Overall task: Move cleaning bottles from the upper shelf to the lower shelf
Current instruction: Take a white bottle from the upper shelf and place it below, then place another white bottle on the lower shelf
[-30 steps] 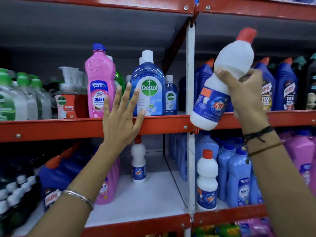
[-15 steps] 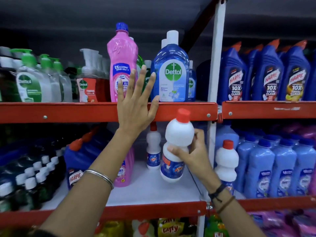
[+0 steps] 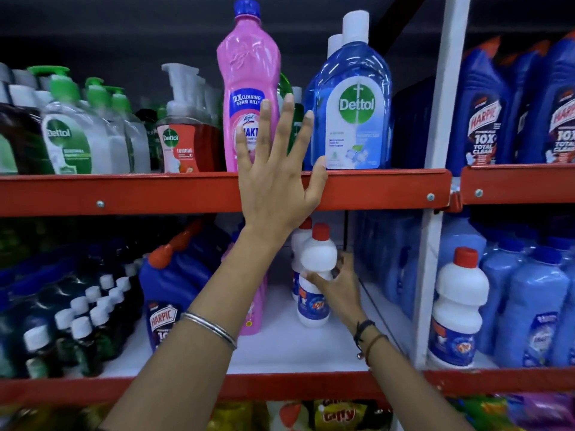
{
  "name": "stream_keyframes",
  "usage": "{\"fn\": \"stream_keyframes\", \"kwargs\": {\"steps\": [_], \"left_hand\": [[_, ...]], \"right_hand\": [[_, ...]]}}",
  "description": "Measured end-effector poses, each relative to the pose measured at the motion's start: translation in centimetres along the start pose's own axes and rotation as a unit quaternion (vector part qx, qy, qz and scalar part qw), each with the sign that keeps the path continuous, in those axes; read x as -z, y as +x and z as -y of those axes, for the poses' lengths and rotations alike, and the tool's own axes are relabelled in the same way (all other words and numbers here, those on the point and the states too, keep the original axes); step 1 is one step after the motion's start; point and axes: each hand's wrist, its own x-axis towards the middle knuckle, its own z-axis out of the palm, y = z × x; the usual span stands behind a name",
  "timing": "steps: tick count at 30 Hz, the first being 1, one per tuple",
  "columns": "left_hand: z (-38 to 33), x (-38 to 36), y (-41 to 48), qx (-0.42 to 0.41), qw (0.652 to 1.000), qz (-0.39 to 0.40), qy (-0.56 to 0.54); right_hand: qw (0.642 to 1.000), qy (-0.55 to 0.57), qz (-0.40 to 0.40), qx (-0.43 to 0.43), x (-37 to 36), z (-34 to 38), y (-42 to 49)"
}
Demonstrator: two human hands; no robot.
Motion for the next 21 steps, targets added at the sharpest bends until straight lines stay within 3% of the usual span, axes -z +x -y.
{"fn": "stream_keyframes", "kwargs": {"steps": [21], "left_hand": [[0.0, -0.1, 0.0, 0.0, 1.0, 0.009, 0.004]], "right_hand": [[0.979, -0.197, 0.038, -0.021, -1.6, -0.9, 1.4]]}}
